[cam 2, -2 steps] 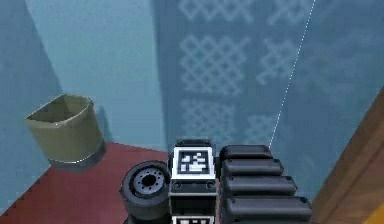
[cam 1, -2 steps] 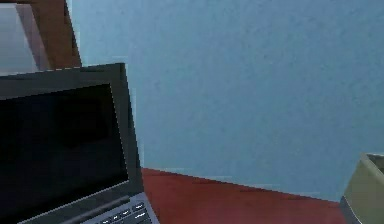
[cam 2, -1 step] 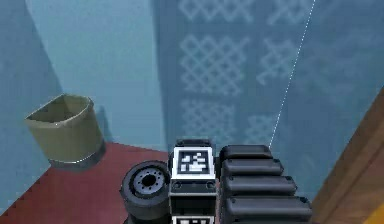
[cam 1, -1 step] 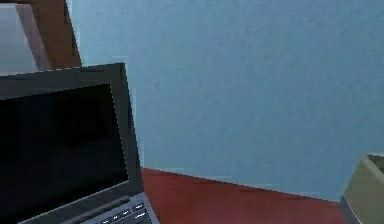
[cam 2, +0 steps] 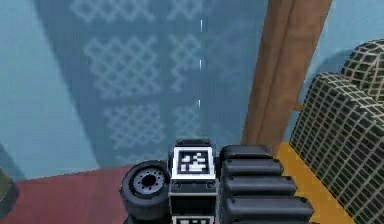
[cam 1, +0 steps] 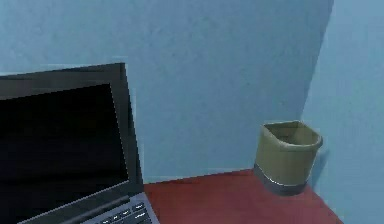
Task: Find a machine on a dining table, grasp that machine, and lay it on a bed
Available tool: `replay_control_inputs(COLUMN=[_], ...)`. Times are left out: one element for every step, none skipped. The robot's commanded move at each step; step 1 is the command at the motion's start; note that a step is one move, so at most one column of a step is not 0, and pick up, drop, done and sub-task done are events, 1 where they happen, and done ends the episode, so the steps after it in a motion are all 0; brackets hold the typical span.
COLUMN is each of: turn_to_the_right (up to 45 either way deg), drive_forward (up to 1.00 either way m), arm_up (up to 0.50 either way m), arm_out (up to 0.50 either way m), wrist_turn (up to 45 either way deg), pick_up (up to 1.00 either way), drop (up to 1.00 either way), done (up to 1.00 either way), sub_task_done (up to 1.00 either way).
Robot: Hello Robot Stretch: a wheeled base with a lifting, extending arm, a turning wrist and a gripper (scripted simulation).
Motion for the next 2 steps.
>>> replay_control_inputs(turn_to_the_right=[0.0,-45.0], drive_forward=[0.75,0.00], arm_up=[0.00,0.00], arm_out=[0.00,0.00], wrist_turn=[0.0,0.0], pick_up=[0.00,0.00], drop=[0.00,0.00], done=[0.00,0.00], sub_task_done=[0.00,0.00])
